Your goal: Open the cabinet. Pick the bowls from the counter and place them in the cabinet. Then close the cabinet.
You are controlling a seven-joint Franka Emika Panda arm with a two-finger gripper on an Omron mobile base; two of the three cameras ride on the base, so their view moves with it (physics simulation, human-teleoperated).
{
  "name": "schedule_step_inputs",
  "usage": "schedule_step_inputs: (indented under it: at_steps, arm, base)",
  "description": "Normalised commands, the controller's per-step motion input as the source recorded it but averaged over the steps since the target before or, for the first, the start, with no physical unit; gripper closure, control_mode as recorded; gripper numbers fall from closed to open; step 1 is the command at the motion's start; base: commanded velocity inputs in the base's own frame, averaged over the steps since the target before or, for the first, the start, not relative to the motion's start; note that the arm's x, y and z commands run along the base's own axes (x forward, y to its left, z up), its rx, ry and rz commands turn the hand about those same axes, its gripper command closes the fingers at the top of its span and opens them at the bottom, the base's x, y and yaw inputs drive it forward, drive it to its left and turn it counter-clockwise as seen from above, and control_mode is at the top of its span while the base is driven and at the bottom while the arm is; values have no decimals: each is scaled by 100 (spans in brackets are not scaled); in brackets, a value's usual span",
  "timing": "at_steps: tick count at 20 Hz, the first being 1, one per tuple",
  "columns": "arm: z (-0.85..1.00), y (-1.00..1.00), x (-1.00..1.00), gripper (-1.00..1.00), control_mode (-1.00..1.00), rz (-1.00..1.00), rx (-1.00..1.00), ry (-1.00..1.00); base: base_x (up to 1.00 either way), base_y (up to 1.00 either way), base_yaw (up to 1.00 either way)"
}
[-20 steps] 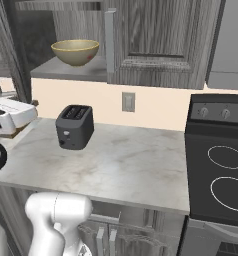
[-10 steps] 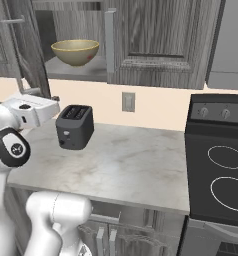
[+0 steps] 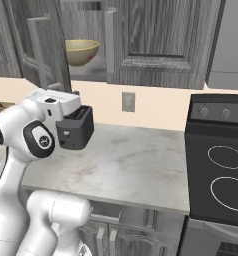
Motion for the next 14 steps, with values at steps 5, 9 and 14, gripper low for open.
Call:
schedule_step_inputs:
  at_steps: [5,9,14]
  arm:
    - [0,-17,61,-100,-100,0,0,0]
    - [0,-6,67,-100,-100,0,0,0]
    - [0,-7,65,-100,-100,0,0,0]
  base:
    - [0,0,0]
    - [0,0,0]
    - [0,0,0]
